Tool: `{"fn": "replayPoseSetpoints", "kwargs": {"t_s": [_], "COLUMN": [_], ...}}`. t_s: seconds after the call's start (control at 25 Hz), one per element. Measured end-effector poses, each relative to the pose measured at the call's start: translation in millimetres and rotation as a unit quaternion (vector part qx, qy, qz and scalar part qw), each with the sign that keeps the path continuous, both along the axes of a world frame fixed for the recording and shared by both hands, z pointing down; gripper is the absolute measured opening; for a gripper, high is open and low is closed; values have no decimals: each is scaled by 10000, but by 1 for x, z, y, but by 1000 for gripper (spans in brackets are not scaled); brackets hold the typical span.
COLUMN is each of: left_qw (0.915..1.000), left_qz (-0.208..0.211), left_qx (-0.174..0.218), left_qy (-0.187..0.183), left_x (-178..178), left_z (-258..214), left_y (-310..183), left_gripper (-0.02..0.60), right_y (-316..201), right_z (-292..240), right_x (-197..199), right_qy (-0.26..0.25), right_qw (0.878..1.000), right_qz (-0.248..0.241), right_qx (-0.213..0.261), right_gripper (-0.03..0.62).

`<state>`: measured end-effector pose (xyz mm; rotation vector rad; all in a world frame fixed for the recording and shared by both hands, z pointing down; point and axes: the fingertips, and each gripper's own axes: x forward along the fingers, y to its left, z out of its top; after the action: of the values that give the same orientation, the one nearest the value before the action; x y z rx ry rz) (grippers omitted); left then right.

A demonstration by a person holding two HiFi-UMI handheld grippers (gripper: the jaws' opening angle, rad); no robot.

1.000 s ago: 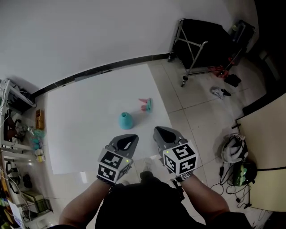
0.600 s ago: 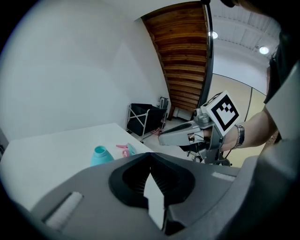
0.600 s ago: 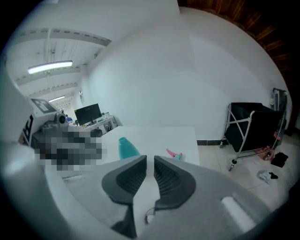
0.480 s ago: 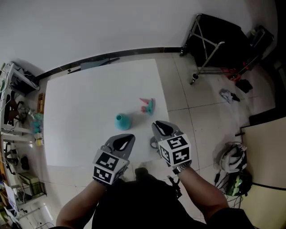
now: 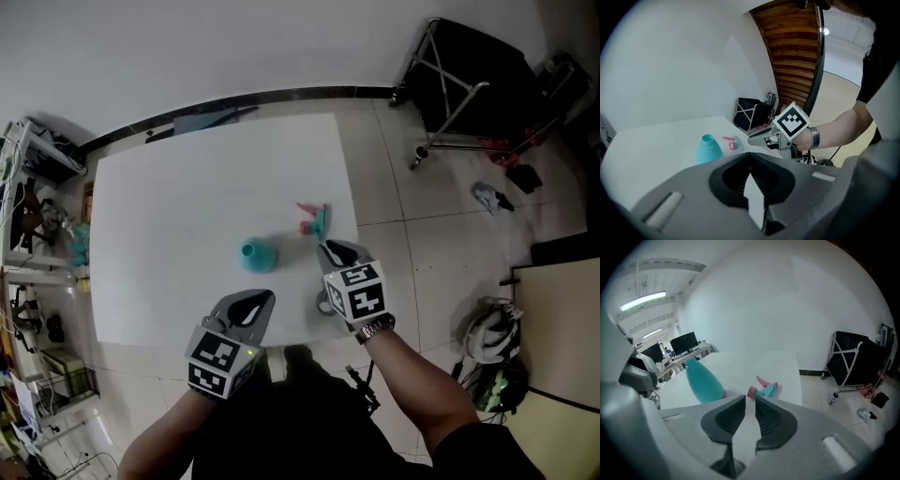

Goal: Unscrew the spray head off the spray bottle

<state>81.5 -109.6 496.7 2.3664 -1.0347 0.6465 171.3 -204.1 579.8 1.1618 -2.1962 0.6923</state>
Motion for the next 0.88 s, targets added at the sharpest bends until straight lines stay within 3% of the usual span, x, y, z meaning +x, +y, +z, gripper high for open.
{"fn": "replayPoseSetpoints", "kwargs": {"t_s": [0.88], "left_qw": [9991], "left_qz": [409], "left_qx": [-135], "left_qy": [-13], "left_x": [-22], "left_z": [20], "left_y": [-2], "left_gripper": [15], "right_y": [-20], "right_z": [58], "right_x": [-8], "right_qy": [550], "right_qw": [9962], "right_qz": [514], "right_qx": [-432], "right_gripper": [58]}}
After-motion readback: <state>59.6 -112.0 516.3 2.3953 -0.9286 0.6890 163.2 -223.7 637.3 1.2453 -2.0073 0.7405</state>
